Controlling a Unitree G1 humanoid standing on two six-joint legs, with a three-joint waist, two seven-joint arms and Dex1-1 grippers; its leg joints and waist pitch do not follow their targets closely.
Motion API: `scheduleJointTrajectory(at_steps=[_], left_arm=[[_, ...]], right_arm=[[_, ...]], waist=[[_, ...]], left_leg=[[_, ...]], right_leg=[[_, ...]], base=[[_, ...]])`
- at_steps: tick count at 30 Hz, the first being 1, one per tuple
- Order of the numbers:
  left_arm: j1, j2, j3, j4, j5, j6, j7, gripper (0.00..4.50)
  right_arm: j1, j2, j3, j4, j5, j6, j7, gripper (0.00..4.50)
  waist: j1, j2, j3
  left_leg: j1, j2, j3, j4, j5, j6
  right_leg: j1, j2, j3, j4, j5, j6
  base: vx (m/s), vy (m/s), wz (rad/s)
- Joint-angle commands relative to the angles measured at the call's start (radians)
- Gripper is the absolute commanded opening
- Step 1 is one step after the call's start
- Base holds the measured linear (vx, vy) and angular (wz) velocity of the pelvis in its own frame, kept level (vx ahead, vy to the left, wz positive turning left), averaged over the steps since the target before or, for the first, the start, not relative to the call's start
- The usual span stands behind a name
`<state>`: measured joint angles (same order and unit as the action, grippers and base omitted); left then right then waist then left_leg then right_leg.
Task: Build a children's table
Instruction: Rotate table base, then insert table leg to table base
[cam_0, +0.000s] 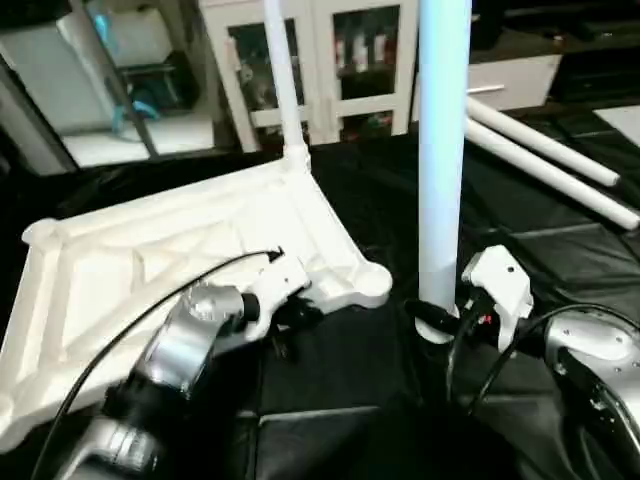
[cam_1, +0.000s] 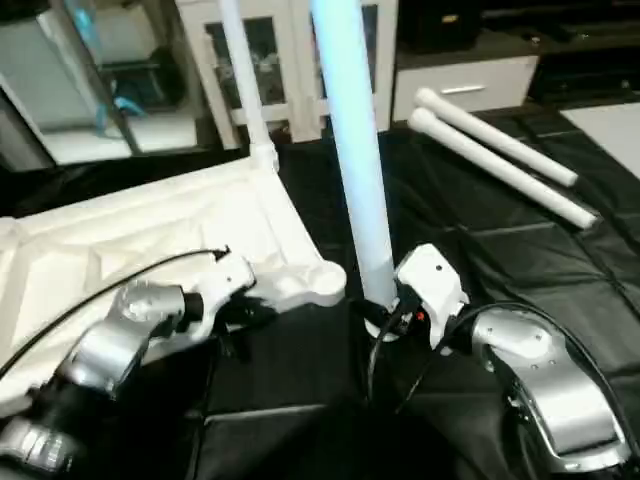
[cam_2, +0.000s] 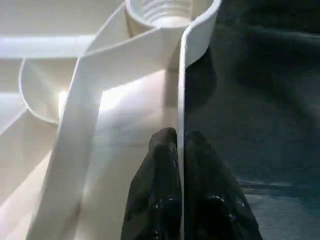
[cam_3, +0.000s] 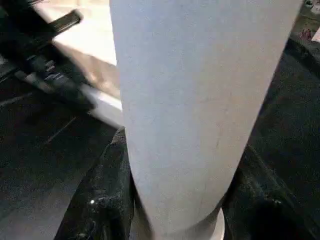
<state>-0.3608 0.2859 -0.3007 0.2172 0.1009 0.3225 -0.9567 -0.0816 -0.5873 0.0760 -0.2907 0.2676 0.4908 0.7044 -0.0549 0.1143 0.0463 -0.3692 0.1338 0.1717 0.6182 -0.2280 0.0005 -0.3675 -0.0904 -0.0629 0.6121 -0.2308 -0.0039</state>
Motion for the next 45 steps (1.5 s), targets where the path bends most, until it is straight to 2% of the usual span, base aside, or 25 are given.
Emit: scheduleJointTrajectory(at_steps=[1,3,4,5,6,7,9,10,13,15,17,20,21,22,23,24,25,26,30,31,32,33,40,44,45], left_arm=[[0.045,-0.014,-0.06,-0.028,-0.028,-0.002,-0.006,0.01],[0.053,-0.011,-0.07,-0.043,-0.023,-0.014,-0.004,0.01],[0.059,-0.013,-0.067,-0.053,-0.025,-0.008,-0.002,0.01],[0.062,-0.012,-0.067,-0.058,-0.027,-0.026,-0.007,0.01],[0.062,-0.012,-0.067,-0.059,-0.027,-0.026,-0.007,0.01],[0.069,-0.006,-0.07,-0.073,-0.019,-0.038,-0.015,0.01],[0.071,0.001,-0.074,-0.073,-0.011,-0.055,-0.017,0.01],[0.071,0.005,-0.079,-0.072,-0.012,-0.057,-0.018,0.01],[0.071,0.017,-0.094,-0.067,-0.015,-0.064,-0.035,0.01],[0.069,0.027,-0.103,-0.069,-0.017,-0.051,-0.055,0.01],[0.061,0.033,-0.115,-0.078,-0.02,-0.043,-0.078,0.0],[0.054,0.032,-0.122,-0.086,-0.031,-0.034,-0.104,0.0],[0.053,0.032,-0.122,-0.087,-0.032,-0.033,-0.106,0.0],[0.044,0.033,-0.126,-0.088,-0.041,-0.024,-0.123,0.0],[0.042,0.035,-0.128,-0.083,-0.04,-0.032,-0.124,0.0],[0.036,0.038,-0.13,-0.074,-0.032,-0.047,-0.12,0.0],[0.032,0.039,-0.131,-0.068,-0.026,-0.057,-0.115,0.0],[0.022,0.041,-0.129,-0.055,-0.024,-0.062,-0.117,0.0],[0.003,0.043,-0.126,-0.029,-0.015,-0.075,-0.114,0.0],[-0.004,0.042,-0.126,-0.02,-0.013,-0.078,-0.114,0.0],[-0.01,0.04,-0.126,-0.013,-0.012,-0.08,-0.111,0.0],[-0.016,0.038,-0.126,-0.006,-0.012,-0.083,-0.107,0.0],[-0.036,0.033,-0.124,0.018,-0.021,-0.105,-0.107,0.0],[-0.041,0.033,-0.122,0.02,-0.026,-0.119,-0.116,0.0],[-0.042,0.034,-0.121,0.021,-0.027,-0.12,-0.117,0.0]], right_arm=[[-0.027,0.032,-0.04,0.006,0.015,0.005,-0.049,1.88],[-0.04,0.07,-0.073,0.007,0.056,0.037,-0.083,1.88],[-0.045,0.086,-0.086,0.005,0.076,0.051,-0.091,1.88],[-0.051,0.101,-0.099,-0.002,0.11,0.068,-0.088,1.88],[-0.051,0.102,-0.1,-0.003,0.111,0.069,-0.088,1.88],[-0.059,0.116,-0.114,-0.017,0.161,0.093,-0.068,1.88],[-0.065,0.12,-0.117,-0.028,0.189,0.102,-0.049,1.88],[-0.068,0.122,-0.119,-0.031,0.203,0.111,-0.041,1.88],[-0.077,0.122,-0.116,-0.034,0.217,0.118,-0.018,1.88],[-0.092,0.126,-0.111,-0.028,0.219,0.128,-0.014,1.88],[-0.125,0.13,-0.107,-0.009,0.228,0.142,-0.005,1.88],[-0.163,0.116,-0.079,0.043,0.213,0.127,0.02,1.87],[-0.167,0.114,-0.077,0.047,0.211,0.125,0.022,1.87],[-0.189,0.102,-0.065,0.08,0.202,0.123,0.038,1.87],[-0.196,0.098,-0.06,0.092,0.198,0.123,0.043,1.87],[-0.204,0.09,-0.053,0.107,0.191,0.125,0.05,1.87],[-0.209,0.086,-0.049,0.115,0.186,0.126,0.054,1.87],[-0.213,0.071,-0.041,0.12,0.188,0.14,0.079,1.87],[-0.212,0.034,-0.015,0.112,0.193,0.173,0.132,1.86],[-0.211,0.024,-0.009,0.112,0.197,0.184,0.139,1.86],[-0.212,0.016,-0.006,0.114,0.201,0.199,0.14,1.86],[-0.212,0.01,-0.003,0.115,0.204,0.206,0.144,1.86],[-0.211,-0.001,0.01,0.134,0.177,0.21,0.135,1.86],[-0.211,0.014,0.013,0.165,0.167,0.197,0.127,1.86],[-0.21,0.018,0.015,0.172,0.165,0.196,0.126,1.86]], waist=[[0.021,-0.042,-0.052],[0.027,-0.042,-0.056],[0.04,-0.042,-0.062],[0.042,-0.056,-0.064],[0.05,-0.047,-0.067],[0.052,-0.056,-0.068],[0.058,-0.052,-0.067],[0.06,-0.058,-0.064],[0.066,-0.054,-0.06],[0.065,-0.055,-0.06],[0.064,-0.053,-0.058],[0.063,-0.057,-0.057],[0.063,-0.064,-0.057],[0.065,-0.065,-0.058],[0.066,-0.063,-0.059],[0.068,-0.072,-0.059],[0.07,-0.07,-0.058],[0.07,-0.078,-0.057],[0.084,-0.078,-0.06],[0.086,-0.083,-0.059],[0.088,-0.082,-0.06],[0.09,-0.085,-0.059],[0.087,-0.083,-0.051],[0.087,-0.081,-0.053],[0.088,-0.078,-0.054]], left_leg=[[0.001,0.097,-0.046,-0.081,-0.087,0.137],[-0.002,0.094,-0.046,-0.074,-0.015,0.164],[-0.002,0.092,-0.045,-0.066,0.063,0.203],[-0.004,0.092,-0.042,-0.062,0.082,0.215],[-0.006,0.091,-0.043,-0.058,0.112,0.234],[-0.009,0.09,-0.041,-0.055,0.121,0.248],[-0.01,0.091,-0.041,-0.055,0.111,0.253],[-0.007,0.095,-0.039,-0.057,0.081,0.243],[-0.003,0.096,-0.038,-0.062,0.039,0.209],[-0.002,0.095,-0.038,-0.063,0.03,0.195],[0.0,0.095,-0.037,-0.067,-0.007,0.165],[-0.002,0.092,-0.036,-0.068,-0.03,0.138],[-0.001,0.093,-0.034,-0.069,-0.035,0.134],[0.001,0.092,-0.033,-0.067,-0.034,0.125],[0.002,0.092,-0.033,-0.067,-0.032,0.123],[0.001,0.092,-0.032,-0.067,-0.027,0.123],[0.001,0.092,-0.033,-0.068,-0.033,0.121],[0.002,0.093,-0.031,-0.069,-0.038,0.12],[0.002,0.094,-0.03,-0.066,-0.025,0.127],[0.001,0.094,-0.029,-0.066,-0.028,0.127],[0.002,0.094,-0.03,-0.066,-0.028,0.125],[0.002,0.095,-0.029,-0.066,-0.034,0.121],[0.004,0.096,-0.029,-0.077,-0.14,0.058],[0.0,0.095,-0.031,-0.078,-0.13,0.053],[0.001,0.095,-0.031,-0.078,-0.128,0.054]], right_leg=[[0.03,-0.08,0.054,-0.077,-0.09,-0.228],[0.033,-0.08,0.053,-0.065,0.006,-0.245],[0.034,-0.08,0.049,-0.054,0.091,-0.255],[0.036,-0.08,0.05,-0.052,0.113,-0.255],[0.034,-0.082,0.049,-0.045,0.136,-0.259],[0.034,-0.082,0.048,-0.044,0.145,-0.256],[0.031,-0.081,0.046,-0.045,0.119,-0.254],[0.028,-0.078,0.046,-0.05,0.062,-0.25],[0.025,-0.076,0.046,-0.053,-0.009,-0.243],[0.025,-0.076,0.047,-0.053,-0.02,-0.242],[0.024,-0.076,0.048,-0.057,-0.055,-0.24],[0.026,-0.077,0.049,-0.056,-0.063,-0.245],[0.025,-0.077,0.05,-0.058,-0.068,-0.244],[0.025,-0.078,0.051,-0.057,-0.066,-0.246],[0.025,-0.078,0.051,-0.055,-0.058,-0.249],[0.025,-0.077,0.051,-0.054,-0.044,-0.25],[0.024,-0.077,0.051,-0.055,-0.044,-0.251],[0.025,-0.076,0.051,-0.056,-0.047,-0.249],[0.027,-0.079,0.053,-0.052,-0.023,-0.253],[0.027,-0.08,0.054,-0.053,-0.03,-0.252],[0.028,-0.081,0.054,-0.052,-0.033,-0.253],[0.027,-0.081,0.054,-0.054,-0.045,-0.253],[0.021,-0.08,0.056,-0.07,-0.189,-0.229],[0.022,-0.08,0.056,-0.069,-0.17,-0.227],[0.021,-0.08,0.056,-0.068,-0.166,-0.228]], base=[[0.063,0.01,0.06],[0.058,0.01,0.04],[0.0,0.0,0.0],[0.0,0.0,0.0],[0.0,0.0,0.0],[0.0,0.0,0.0],[0.0,0.0,0.0],[0.0,0.0,0.0],[0.0,0.0,0.0],[0.0,0.0,0.0],[0.0,0.0,0.0],[0.0,0.0,0.0],[0.0,0.0,0.0],[0.0,0.0,0.0],[0.0,0.0,0.0],[0.0,0.0,0.0],[0.0,0.0,0.0],[0.0,0.0,0.0],[0.0,0.0,0.0],[0.0,0.0,0.0],[0.0,0.0,0.0],[0.0,0.0,0.0],[0.0,0.0,0.0],[0.0,0.0,0.0],[0.0,0.0,0.0]])
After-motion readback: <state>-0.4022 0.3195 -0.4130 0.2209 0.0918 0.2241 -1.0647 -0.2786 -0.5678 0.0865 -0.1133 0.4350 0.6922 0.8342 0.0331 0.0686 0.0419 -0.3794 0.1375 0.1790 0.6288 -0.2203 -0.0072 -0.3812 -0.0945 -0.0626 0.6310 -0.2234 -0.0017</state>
